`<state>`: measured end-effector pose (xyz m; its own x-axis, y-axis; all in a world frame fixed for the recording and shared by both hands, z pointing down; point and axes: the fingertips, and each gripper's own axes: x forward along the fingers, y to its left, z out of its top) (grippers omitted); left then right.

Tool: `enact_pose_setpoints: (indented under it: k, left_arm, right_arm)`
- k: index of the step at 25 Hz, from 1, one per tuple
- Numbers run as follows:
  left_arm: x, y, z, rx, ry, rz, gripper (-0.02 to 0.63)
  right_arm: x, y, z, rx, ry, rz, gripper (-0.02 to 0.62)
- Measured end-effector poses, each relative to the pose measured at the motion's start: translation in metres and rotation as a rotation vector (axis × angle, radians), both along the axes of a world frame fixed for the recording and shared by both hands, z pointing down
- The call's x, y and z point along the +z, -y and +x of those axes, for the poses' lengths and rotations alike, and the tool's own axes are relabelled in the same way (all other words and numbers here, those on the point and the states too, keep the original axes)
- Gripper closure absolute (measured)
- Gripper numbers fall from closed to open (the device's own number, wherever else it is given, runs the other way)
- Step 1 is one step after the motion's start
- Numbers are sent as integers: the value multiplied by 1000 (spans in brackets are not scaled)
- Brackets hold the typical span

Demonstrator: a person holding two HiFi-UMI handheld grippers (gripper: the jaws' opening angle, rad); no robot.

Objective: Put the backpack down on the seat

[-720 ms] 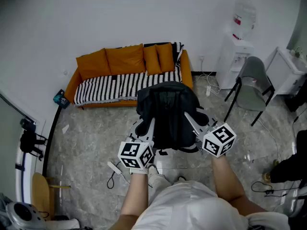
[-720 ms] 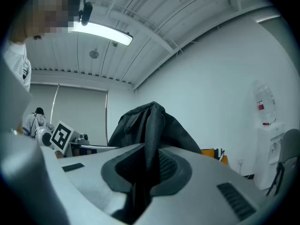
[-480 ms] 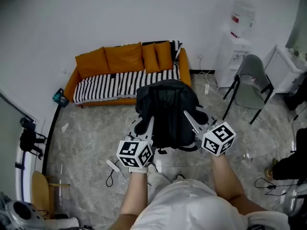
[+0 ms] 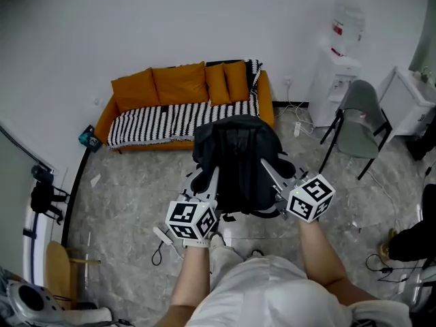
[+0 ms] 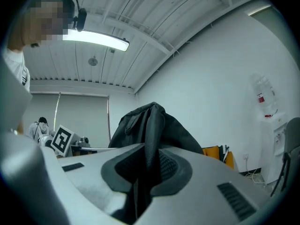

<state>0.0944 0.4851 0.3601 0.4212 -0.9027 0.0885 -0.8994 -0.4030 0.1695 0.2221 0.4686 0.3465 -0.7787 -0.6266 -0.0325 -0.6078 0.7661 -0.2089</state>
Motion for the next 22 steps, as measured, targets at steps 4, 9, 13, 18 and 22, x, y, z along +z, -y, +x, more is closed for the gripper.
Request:
enact_pose_setpoints:
  k: [4,9,13,18,22]
  left_arm:
    - [2,6,-7,-11,-3,-8,551]
    - [9,12,-20,-28,-9,-19,551]
    - [15,20,-41,-45,-17,-22,551]
    - [17,42,-73,-50,-20,-32,551]
    - [18,64,-102,-47,-23,-46,551]
  right_arm:
    - [2,8,-7,-15,7,-10,549]
    - [9,16,-21,-37,10,-23,548]
    - [14,25,-43,-57,9,-30,548]
    - [17,49,-75,-73,10,-43,548]
    - [17,72,-104,-81,9,-55,548]
